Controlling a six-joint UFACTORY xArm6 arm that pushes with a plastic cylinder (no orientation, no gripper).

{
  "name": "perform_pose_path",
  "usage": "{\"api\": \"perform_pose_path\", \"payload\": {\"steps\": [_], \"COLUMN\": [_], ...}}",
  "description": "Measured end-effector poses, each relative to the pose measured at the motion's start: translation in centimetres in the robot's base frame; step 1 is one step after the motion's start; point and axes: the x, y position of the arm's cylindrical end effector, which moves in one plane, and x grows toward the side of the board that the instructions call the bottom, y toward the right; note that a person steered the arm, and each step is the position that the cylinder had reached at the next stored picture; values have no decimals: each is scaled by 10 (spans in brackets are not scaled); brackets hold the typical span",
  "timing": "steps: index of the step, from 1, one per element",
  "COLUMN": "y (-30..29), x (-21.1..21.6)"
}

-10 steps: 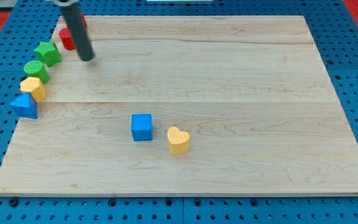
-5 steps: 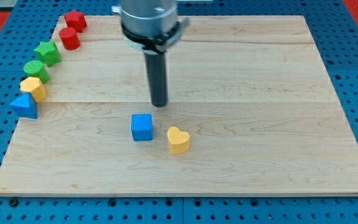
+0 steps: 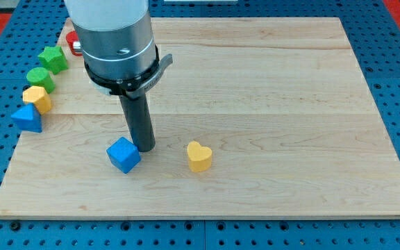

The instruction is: Place the blue cube below the blue triangle

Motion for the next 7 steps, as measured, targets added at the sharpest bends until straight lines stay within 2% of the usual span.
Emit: {"api": "perform_pose_path", "payload": {"steps": [5,7], "y": [-2,-124], "x": [39,18]}}
